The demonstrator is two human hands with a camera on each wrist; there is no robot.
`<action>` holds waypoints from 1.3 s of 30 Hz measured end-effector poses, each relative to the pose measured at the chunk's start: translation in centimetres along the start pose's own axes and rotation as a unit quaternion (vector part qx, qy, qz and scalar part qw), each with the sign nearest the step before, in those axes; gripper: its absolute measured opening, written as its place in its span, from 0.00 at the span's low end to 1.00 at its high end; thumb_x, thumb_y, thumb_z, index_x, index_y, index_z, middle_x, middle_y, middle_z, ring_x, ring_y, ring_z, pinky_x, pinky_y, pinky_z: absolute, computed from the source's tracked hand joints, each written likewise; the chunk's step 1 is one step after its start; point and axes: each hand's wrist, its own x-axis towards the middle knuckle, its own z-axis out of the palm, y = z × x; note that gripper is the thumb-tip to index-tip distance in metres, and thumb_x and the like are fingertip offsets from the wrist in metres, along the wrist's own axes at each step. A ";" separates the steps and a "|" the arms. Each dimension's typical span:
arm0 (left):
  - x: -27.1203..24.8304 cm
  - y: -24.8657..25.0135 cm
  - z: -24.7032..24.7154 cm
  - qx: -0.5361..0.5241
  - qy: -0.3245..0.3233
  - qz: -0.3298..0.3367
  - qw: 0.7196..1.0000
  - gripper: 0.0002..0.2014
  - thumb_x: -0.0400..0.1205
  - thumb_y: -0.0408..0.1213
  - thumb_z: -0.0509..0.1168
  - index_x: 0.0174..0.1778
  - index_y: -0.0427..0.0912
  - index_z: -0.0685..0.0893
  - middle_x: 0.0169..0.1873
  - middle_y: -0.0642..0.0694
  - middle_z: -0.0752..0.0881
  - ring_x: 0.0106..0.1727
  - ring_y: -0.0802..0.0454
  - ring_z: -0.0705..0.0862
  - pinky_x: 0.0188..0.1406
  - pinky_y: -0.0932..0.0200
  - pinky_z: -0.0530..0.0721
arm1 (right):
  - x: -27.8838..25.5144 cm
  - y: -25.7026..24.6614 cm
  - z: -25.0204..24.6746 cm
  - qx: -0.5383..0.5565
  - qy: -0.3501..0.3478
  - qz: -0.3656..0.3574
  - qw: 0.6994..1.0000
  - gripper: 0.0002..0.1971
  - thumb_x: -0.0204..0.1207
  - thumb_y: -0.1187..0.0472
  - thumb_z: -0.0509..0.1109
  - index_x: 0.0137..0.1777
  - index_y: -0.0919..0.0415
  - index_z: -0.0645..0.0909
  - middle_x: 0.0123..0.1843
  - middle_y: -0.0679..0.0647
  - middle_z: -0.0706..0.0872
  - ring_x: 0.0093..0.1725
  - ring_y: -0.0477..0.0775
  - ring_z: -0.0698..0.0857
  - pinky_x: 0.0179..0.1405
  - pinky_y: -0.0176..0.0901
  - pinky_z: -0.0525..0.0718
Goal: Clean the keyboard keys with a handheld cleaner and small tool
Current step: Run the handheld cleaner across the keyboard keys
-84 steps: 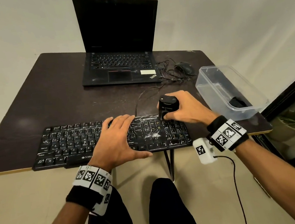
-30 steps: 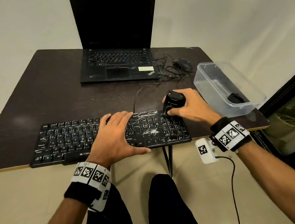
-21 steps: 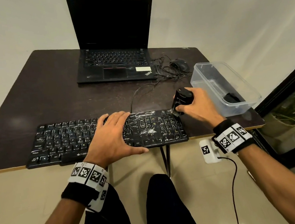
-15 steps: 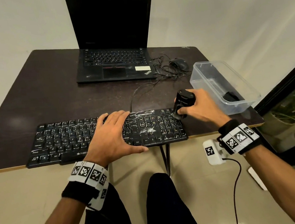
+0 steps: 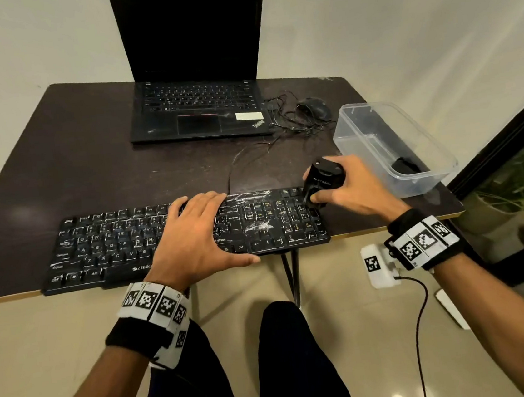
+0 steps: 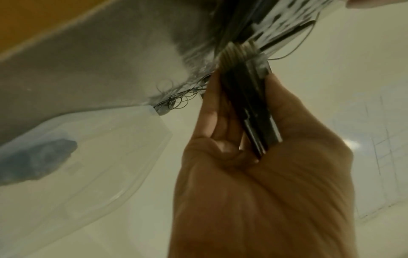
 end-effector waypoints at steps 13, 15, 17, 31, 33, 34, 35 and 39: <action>-0.2 0.0 -0.1 0.001 -0.005 0.000 1.000 0.69 0.59 0.91 0.62 0.88 0.44 0.68 0.85 0.47 0.73 0.87 0.50 0.68 0.92 0.46 0.48 | -1.0 -0.3 -0.7 -0.015 -0.029 0.007 0.999 0.15 0.66 0.59 0.84 0.53 0.50 0.91 0.49 0.48 0.96 0.53 0.51 0.93 0.60 0.57 0.91; -0.2 0.1 -0.2 0.001 -0.003 -0.002 1.000 0.69 0.59 0.91 0.62 0.88 0.43 0.68 0.85 0.47 0.73 0.87 0.50 0.68 0.91 0.47 0.48 | -0.9 -0.5 -0.5 -0.014 -0.073 0.014 0.997 0.17 0.68 0.65 0.86 0.55 0.50 0.92 0.50 0.47 0.96 0.54 0.49 0.94 0.62 0.53 0.90; -0.2 0.1 -0.3 0.003 -0.005 -0.003 1.000 0.69 0.59 0.91 0.61 0.88 0.44 0.68 0.85 0.48 0.73 0.87 0.51 0.67 0.91 0.47 0.47 | -0.6 -0.7 0.0 -0.022 -0.043 0.002 0.999 0.14 0.67 0.61 0.85 0.53 0.51 0.91 0.48 0.49 0.96 0.52 0.53 0.94 0.61 0.61 0.91; 0.0 0.0 -0.2 -0.005 -0.001 0.000 1.000 0.68 0.58 0.91 0.61 0.87 0.44 0.69 0.83 0.48 0.74 0.85 0.51 0.69 0.91 0.47 0.49 | 0.7 -1.5 0.5 -0.043 -0.020 -0.009 0.999 0.19 0.59 0.47 0.79 0.51 0.47 0.90 0.47 0.47 0.95 0.52 0.54 0.93 0.60 0.64 0.91; 0.1 0.1 -0.2 -0.003 -0.002 0.000 1.000 0.69 0.58 0.91 0.61 0.87 0.44 0.69 0.83 0.48 0.74 0.85 0.51 0.69 0.91 0.46 0.50 | 0.5 -1.5 0.5 -0.029 -0.041 -0.010 0.999 0.17 0.62 0.53 0.81 0.52 0.47 0.91 0.48 0.46 0.96 0.53 0.51 0.94 0.62 0.60 0.91; 0.1 0.1 -0.2 -0.003 -0.003 -0.001 1.000 0.69 0.58 0.91 0.61 0.87 0.44 0.69 0.84 0.48 0.74 0.86 0.51 0.68 0.91 0.46 0.50 | 0.6 -1.4 0.5 -0.025 -0.061 -0.005 0.998 0.17 0.62 0.54 0.82 0.53 0.47 0.92 0.49 0.46 0.96 0.54 0.50 0.94 0.63 0.58 0.91; 0.1 0.2 -0.2 -0.004 -0.005 -0.001 1.000 0.69 0.58 0.91 0.61 0.87 0.45 0.68 0.84 0.48 0.74 0.86 0.51 0.68 0.92 0.45 0.50 | 0.6 -1.4 0.4 -0.026 -0.065 -0.001 0.998 0.17 0.62 0.54 0.82 0.53 0.46 0.92 0.49 0.46 0.96 0.54 0.50 0.94 0.63 0.58 0.91; 0.1 -0.1 -0.1 -0.001 -0.006 -0.003 1.000 0.69 0.58 0.92 0.60 0.87 0.45 0.68 0.84 0.49 0.74 0.86 0.52 0.68 0.92 0.45 0.50 | 0.9 -1.3 0.7 -0.031 -0.039 -0.024 0.998 0.16 0.63 0.54 0.83 0.53 0.47 0.91 0.49 0.47 0.96 0.53 0.52 0.94 0.62 0.63 0.91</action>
